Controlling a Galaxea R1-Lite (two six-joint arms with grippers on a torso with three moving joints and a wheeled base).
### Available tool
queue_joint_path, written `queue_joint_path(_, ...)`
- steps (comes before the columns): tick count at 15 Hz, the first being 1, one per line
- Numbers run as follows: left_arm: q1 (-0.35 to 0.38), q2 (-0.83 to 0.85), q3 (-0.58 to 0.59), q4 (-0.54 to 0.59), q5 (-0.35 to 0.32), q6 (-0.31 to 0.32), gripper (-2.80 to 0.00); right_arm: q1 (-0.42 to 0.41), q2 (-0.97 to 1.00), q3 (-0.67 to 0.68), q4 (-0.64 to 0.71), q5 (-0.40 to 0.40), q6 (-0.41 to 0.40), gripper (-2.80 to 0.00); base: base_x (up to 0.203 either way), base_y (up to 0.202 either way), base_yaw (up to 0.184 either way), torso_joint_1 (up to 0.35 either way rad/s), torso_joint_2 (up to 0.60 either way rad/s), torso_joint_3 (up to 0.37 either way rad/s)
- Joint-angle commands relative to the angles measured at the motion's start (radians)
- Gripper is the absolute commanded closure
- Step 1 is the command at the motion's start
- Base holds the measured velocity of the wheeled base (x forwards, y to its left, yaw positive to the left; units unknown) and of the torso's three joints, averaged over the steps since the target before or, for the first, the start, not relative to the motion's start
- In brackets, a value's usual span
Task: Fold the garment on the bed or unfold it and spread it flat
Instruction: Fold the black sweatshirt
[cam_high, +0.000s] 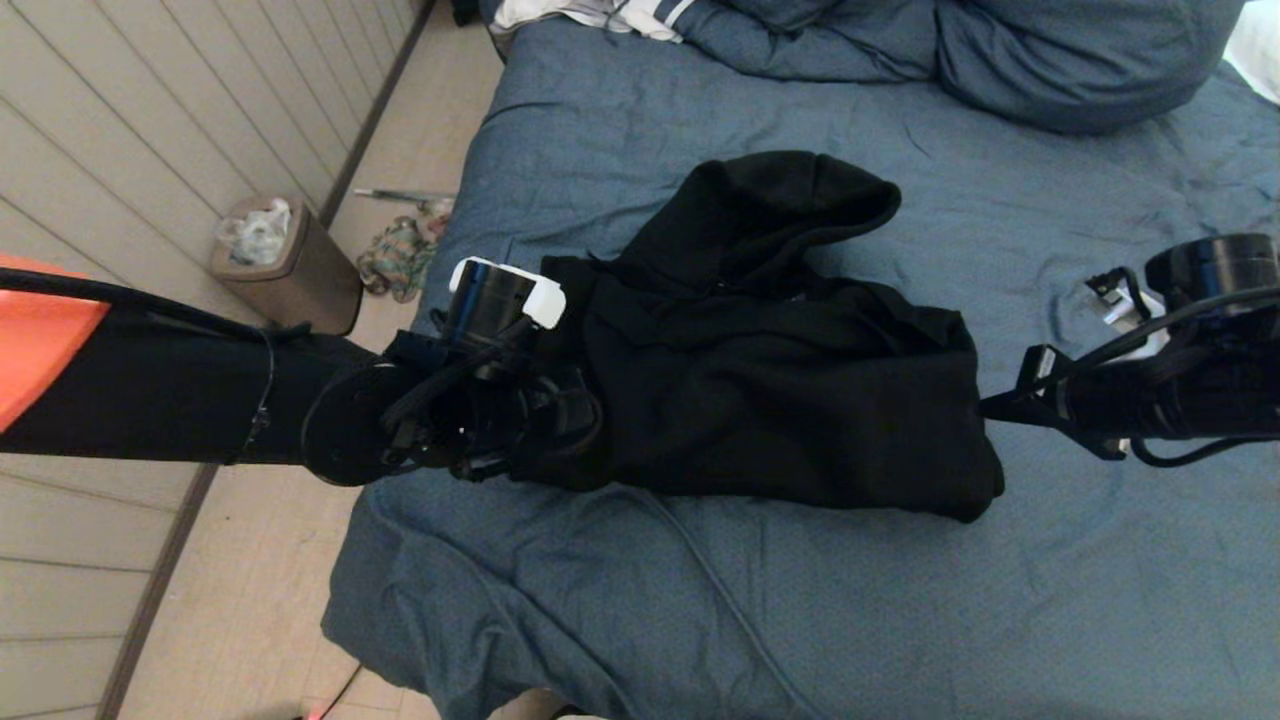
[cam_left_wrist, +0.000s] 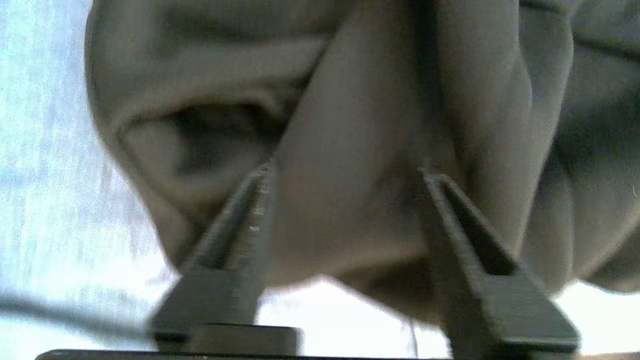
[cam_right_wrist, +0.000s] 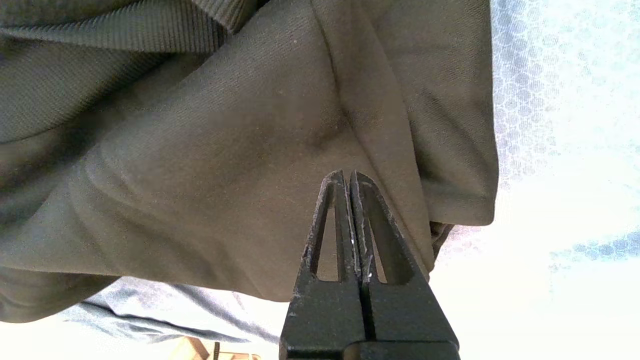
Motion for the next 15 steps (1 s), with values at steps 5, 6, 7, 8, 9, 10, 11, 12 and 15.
queue_joint_path(5,0.020,0.062,-0.018,-0.041,0.005,0.037,-2.80,0.002,0.003,0.003,0.001,0.002,0.001,0.00,0.000,0.000,0.000,0.000,0.00,0.000)
queue_joint_path(6,0.020,0.060,-0.016,-0.041,0.005,0.037,-2.80,0.002,0.005,0.003,0.001,0.002,0.001,0.00,0.000,0.000,0.000,0.000,0.00,0.000)
queue_joint_path(7,0.020,0.059,-0.015,-0.041,0.005,0.039,-2.80,0.002,0.005,0.003,0.001,0.002,0.001,0.00,0.000,0.000,0.000,0.000,0.00,0.000)
queue_joint_path(8,0.020,0.056,-0.014,-0.039,0.005,0.037,0.00,0.002,0.005,0.003,0.001,0.002,0.001,0.00,0.000,0.000,0.000,0.000,0.00,0.000)
queue_joint_path(9,0.020,0.056,-0.014,-0.038,0.005,0.039,0.00,0.002,0.005,0.003,0.001,0.002,0.001,0.00,0.000,0.000,0.000,0.000,0.00,0.000)
queue_joint_path(10,0.020,0.058,-0.015,-0.040,0.005,0.039,0.00,0.002,0.009,0.003,0.000,0.002,0.001,0.00,0.000,0.000,0.000,0.000,0.00,0.000)
queue_joint_path(11,0.020,0.054,-0.017,-0.041,0.005,0.037,0.00,0.002,0.009,0.003,-0.001,0.002,0.001,0.00,0.000,0.000,0.000,0.000,0.00,0.000)
queue_joint_path(12,0.022,0.048,-0.017,-0.039,0.005,0.037,0.00,0.002,0.010,0.004,-0.008,0.002,0.001,0.00,0.000,0.000,0.000,0.000,0.00,0.000)
queue_joint_path(15,0.023,0.042,-0.018,-0.035,0.000,0.032,0.00,0.002,0.016,0.008,-0.025,0.001,0.002,0.00,0.000,0.000,0.000,0.000,0.00,0.000)
